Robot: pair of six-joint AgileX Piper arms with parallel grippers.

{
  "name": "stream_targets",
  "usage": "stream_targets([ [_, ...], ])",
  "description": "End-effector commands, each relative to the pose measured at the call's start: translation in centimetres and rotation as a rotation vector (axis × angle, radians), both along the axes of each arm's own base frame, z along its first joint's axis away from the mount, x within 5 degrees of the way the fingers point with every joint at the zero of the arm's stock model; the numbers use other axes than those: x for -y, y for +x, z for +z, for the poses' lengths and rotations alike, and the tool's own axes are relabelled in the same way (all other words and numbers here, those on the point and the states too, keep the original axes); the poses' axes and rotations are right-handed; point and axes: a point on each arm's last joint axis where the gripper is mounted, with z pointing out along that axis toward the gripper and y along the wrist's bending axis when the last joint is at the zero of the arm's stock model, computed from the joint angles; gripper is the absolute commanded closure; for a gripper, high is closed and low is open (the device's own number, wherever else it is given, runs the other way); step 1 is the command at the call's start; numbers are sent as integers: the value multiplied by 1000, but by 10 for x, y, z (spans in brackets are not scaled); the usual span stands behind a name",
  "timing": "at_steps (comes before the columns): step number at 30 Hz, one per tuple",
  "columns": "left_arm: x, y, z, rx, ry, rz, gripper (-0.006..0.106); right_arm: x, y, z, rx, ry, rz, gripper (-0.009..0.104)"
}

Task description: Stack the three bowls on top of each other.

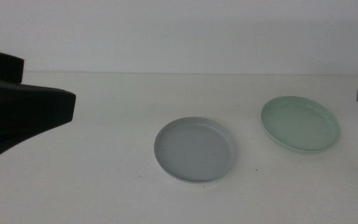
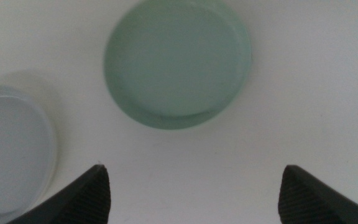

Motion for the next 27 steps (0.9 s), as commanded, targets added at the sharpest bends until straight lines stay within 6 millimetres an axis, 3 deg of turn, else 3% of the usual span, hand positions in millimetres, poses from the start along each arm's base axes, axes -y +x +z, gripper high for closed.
stream_targets([
  [1, -1, -1, 1, 14, -4, 4, 7, 7, 20, -10, -59, -4, -19, 4],
  [9, -1, -1, 1, 13, -5, 5, 7, 38, 97, -81, -236, 22, -101, 4],
  [14, -1, -1, 1, 13, -5, 5, 7, 44, 133, -116, -266, 19, -101, 12],
  [19, -1, -1, 1, 14, -4, 4, 7, 47, 155, -141, -265, 21, -111, 24],
  [27, -1, -1, 1, 13, -5, 5, 7, 46, 168, -177, -290, 60, -142, 36],
])
